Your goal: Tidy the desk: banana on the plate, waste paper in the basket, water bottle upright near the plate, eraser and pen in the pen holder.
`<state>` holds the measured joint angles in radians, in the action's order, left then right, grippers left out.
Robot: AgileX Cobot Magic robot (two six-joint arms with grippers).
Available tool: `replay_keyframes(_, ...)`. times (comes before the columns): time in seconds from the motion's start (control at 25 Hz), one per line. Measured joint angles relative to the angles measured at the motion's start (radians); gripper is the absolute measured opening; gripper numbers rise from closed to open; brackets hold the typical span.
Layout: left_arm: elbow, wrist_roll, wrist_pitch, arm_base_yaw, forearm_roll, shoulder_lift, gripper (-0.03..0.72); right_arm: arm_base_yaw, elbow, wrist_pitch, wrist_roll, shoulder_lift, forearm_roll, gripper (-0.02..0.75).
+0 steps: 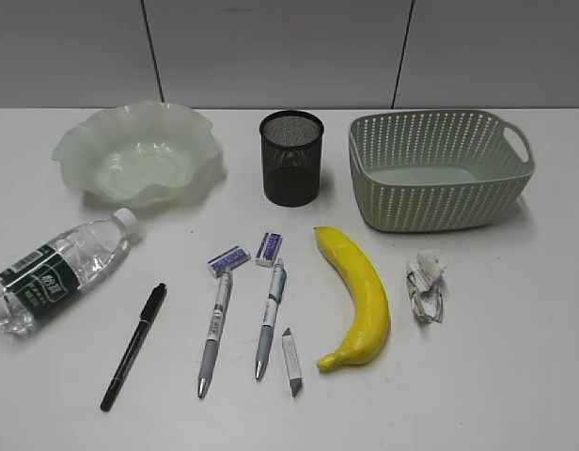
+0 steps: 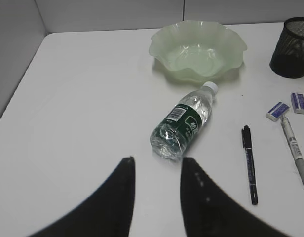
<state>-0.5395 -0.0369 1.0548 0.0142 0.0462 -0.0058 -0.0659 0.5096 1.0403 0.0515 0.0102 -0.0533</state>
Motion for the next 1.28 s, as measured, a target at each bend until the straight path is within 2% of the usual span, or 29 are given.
replay_keyframes(1.04,0.0,0.0,0.0,0.0,0.007,0.0,0.237,0.0,0.0,0.0,-0.001,0.0,0.0,0.295)
replay_keyframes(1.28,0.0,0.0,-0.001,-0.016,0.055,0.003,0.237,0.0,0.0,0.0,-0.001,0.0,0.0,0.295)
